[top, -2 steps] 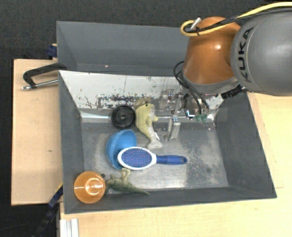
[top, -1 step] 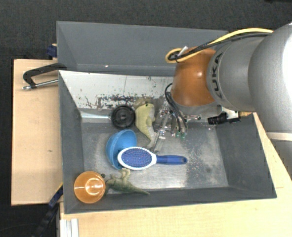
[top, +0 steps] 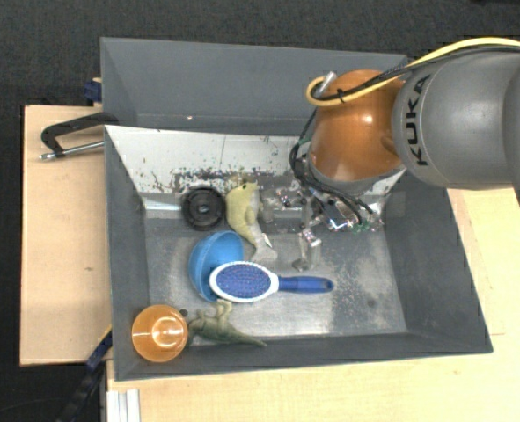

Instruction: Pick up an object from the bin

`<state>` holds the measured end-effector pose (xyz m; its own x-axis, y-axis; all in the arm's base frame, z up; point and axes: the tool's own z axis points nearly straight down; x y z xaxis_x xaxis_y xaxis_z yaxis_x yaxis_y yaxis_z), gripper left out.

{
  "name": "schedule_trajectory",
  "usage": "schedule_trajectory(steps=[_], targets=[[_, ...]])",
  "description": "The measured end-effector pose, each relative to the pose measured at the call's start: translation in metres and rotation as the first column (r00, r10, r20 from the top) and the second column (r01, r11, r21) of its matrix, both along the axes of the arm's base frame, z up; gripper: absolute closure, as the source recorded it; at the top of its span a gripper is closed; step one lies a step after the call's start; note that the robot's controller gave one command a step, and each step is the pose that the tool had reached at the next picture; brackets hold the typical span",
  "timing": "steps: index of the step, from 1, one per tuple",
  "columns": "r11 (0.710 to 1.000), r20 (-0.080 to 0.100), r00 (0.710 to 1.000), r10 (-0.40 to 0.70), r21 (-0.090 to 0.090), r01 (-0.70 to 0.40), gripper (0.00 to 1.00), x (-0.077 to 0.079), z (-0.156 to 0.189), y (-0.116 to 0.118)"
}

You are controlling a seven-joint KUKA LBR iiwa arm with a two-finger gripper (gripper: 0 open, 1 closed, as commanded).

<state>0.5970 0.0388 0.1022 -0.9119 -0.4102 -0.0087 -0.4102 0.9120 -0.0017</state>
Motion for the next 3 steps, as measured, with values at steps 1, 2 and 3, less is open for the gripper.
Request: schedule_trajectory(steps=[1, 2, 3], targets=[[0.994, -0.013, 0.994, 0.113, -0.002, -0.113, 0.00, -0.071, -0.002, -0.024], [1.000, -0.012, 1.000, 0.023, -0.001, -0.023, 0.00, -0.084, -0.033, -0.049], [0.989, -0.009, 0.989, 0.150, 0.000, -0.150, 0.00, -0.100, -0.032, -0.005]])
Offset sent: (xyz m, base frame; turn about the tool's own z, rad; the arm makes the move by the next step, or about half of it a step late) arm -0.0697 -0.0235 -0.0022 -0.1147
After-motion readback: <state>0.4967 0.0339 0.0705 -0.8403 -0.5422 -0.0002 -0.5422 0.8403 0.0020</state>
